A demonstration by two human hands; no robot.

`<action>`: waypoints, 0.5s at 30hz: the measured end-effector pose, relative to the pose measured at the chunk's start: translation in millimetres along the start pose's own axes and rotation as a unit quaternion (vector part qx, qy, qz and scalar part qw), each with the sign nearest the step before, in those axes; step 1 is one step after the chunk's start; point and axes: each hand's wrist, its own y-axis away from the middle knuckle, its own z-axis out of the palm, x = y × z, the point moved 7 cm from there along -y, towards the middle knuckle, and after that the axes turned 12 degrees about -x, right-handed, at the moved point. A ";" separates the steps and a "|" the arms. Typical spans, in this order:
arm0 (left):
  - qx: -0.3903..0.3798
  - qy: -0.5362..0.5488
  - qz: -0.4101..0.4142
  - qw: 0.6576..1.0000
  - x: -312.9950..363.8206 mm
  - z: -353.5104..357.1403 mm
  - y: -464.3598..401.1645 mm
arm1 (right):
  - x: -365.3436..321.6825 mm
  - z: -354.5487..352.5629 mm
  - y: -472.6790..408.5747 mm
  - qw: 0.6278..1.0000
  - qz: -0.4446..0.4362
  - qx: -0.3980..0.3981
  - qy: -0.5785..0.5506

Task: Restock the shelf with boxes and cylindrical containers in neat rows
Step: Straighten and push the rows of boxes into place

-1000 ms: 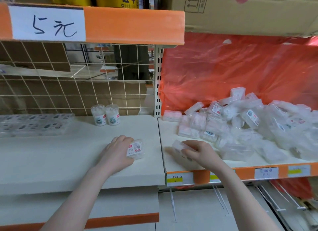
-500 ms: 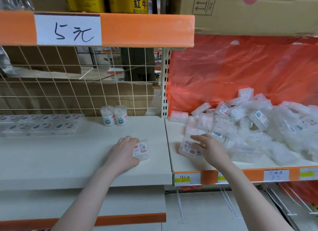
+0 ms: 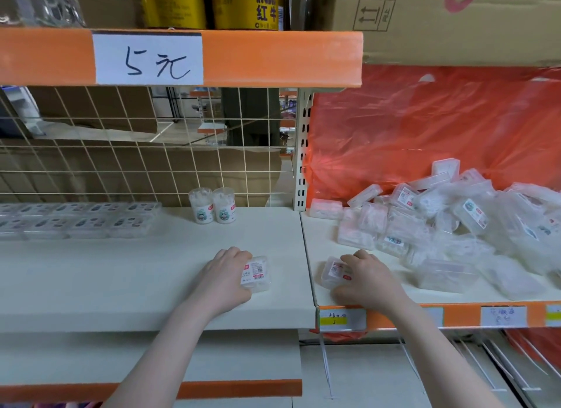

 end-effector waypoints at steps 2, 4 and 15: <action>0.001 0.001 0.000 1.000 -3.3 -3.0 3.4 | -4.4 0.0 0.4 1.000 -0.002 0.005 -0.012; 0.007 0.000 0.000 1.000 -9.1 -7.6 8.7 | -12.3 -2.1 0.6 1.000 -0.008 0.018 -0.019; 0.028 0.003 -0.051 0.998 -83.3 -31.6 56.1 | -101.3 3.9 -6.3 0.995 -0.074 0.053 -0.042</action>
